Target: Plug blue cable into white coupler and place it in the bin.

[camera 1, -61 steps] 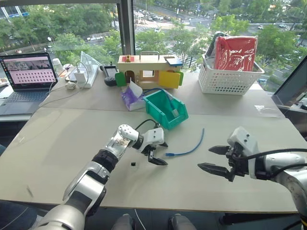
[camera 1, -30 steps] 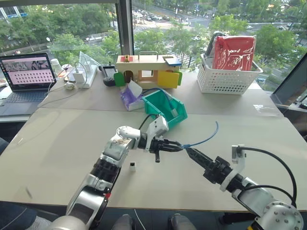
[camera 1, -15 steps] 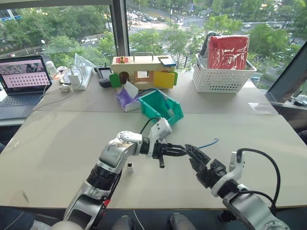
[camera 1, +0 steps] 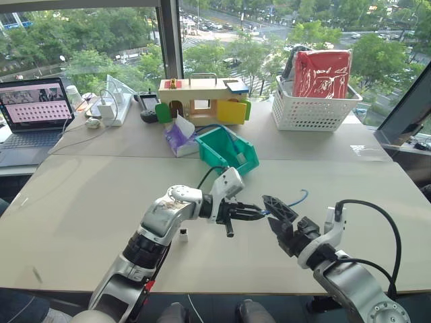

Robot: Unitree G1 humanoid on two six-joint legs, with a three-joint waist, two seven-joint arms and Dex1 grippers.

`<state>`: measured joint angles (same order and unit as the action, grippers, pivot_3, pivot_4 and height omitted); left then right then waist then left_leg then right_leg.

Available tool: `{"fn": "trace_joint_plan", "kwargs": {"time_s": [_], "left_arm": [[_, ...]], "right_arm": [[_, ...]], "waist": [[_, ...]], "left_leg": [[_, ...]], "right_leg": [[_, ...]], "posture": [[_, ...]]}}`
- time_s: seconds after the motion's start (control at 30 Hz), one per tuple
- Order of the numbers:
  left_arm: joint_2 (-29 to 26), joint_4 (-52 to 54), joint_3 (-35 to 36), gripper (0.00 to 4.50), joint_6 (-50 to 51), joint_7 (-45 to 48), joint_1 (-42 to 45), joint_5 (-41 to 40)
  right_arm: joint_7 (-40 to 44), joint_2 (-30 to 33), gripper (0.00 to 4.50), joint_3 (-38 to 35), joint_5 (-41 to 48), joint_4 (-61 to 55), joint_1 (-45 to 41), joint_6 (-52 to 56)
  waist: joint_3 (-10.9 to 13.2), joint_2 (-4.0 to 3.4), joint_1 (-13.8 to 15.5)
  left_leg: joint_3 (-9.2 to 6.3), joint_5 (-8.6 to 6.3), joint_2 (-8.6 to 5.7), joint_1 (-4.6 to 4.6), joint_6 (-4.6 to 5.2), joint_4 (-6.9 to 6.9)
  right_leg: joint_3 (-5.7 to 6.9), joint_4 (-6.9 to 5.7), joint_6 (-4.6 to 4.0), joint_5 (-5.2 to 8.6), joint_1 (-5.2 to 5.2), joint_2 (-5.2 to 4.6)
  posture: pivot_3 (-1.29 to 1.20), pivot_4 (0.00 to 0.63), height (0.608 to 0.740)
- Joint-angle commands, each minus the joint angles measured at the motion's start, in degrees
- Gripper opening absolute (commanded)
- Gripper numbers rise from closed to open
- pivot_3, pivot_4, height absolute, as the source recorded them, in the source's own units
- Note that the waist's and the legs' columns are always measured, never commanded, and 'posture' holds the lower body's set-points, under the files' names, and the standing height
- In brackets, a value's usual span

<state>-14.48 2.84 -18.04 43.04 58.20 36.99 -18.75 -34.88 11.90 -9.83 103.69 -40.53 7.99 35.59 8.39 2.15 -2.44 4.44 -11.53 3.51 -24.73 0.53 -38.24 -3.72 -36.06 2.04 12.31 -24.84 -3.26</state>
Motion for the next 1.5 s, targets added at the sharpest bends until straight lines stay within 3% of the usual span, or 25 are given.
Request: {"fn": "trace_joint_plan", "kwargs": {"time_s": [0.03,0.07,0.1,0.47,0.67,0.7,1.0,1.2,1.37,1.5], "left_arm": [[0.01,2.15,-0.15,0.08,-0.19,-0.09,0.11,-1.51],[-0.01,1.98,-0.22,0.08,-0.2,-0.13,0.23,-1.63],[-0.12,2.02,-0.39,0.08,0.32,-0.04,0.27,-1.94],[-0.57,1.81,-0.97,0.08,0.4,-0.2,0.67,-2.72],[-1.39,0.97,-0.74,0.08,0.03,0.43,1.33,-2.93],[-1.6,0.83,-0.52,1.09,0.34,0.94,1.53,-3.41],[-4.86,-2.54,6.44,4.42,-3.59,-0.15,6.98,-3.69],[-13.66,-0.02,16.82,4.42,-3.45,2.5,6.66,-8.3],[-23.15,6.96,23.61,4.42,-2.35,5.52,-4.24,-12.73],[-25.19,10.91,25.64,4.42,-4.4,4.59,-12.33,-13.42]], "right_arm": [[1.83,1.74,4.5,1.56,0.17,-2.95,0.03,-2.34],[2.03,2.18,4.0,1.84,0.0,-2.91,-0.07,-2.76],[2.31,2.6,3.84,2.14,-0.28,-3.0,-0.13,-3.13],[4.29,5.87,0.08,4.17,-2.66,-4.06,0.11,-6.37],[5.04,6.37,0.04,4.16,-3.75,-4.26,0.43,-7.81],[5.18,6.37,0.0,4.1,-3.93,-4.27,0.48,-7.97],[8.41,8.31,0.0,2.09,-6.42,-1.86,-2.02,-10.08],[10.57,9.52,0.0,3.98,-6.38,2.68,-6.8,-8.08],[13.04,10.13,0.0,5.79,-5.31,6.78,-9.83,-5.36],[14.56,10.14,0.0,6.65,-5.29,9.05,-11.48,-3.5]], "waist": [[0.0,0.0,0.01],[0.0,0.0,0.01],[0.0,0.0,0.02],[0.0,0.0,0.16],[0.0,0.01,0.22],[0.0,0.0,0.22],[0.01,0.02,0.23],[0.02,0.03,0.09],[0.04,0.05,-0.28],[0.05,0.07,0.5]], "left_leg": [[0.0,0.0,0.0,0.0,0.0,0.0],[0.0,0.0,0.0,0.0,0.0,0.0],[0.0,0.0,0.0,0.0,0.0,0.0],[0.01,0.0,-0.01,0.0,0.0,0.0],[0.01,0.0,-0.01,0.0,0.0,0.0],[0.01,0.0,-0.01,0.0,0.0,0.0],[0.02,0.0,-0.04,0.0,0.0,0.0],[0.07,0.0,-0.01,0.02,0.0,0.06],[0.17,0.0,0.04,0.05,0.0,0.22],[0.34,0.01,0.02,0.05,0.0,0.25]], "right_leg": [[0.0,0.0,0.0,0.0,0.0,0.0],[0.0,0.0,0.0,0.0,0.0,0.0],[0.0,0.0,0.0,0.0,0.0,0.0],[-0.01,0.01,-0.01,0.01,0.0,-0.01],[-0.02,0.01,-0.01,0.01,0.0,-0.01],[-0.02,0.01,-0.01,0.01,0.0,-0.01],[-0.05,0.02,0.0,0.01,0.0,0.0],[-0.05,0.01,0.0,0.01,-0.02,0.03],[-0.2,0.02,0.01,0.03,-0.12,0.02],[-0.15,0.01,0.0,0.05,-0.11,-0.04]], "posture": [[0.0,0.15,0.737],[0.0,0.15,0.737],[0.0,0.15,0.737],[0.0,0.15,0.737],[0.0,0.15,0.737],[0.0,0.15,0.737],[0.0,0.15,0.737],[0.0,0.15,0.737],[0.0,0.15,0.737],[0.0,0.15,0.737]]}}
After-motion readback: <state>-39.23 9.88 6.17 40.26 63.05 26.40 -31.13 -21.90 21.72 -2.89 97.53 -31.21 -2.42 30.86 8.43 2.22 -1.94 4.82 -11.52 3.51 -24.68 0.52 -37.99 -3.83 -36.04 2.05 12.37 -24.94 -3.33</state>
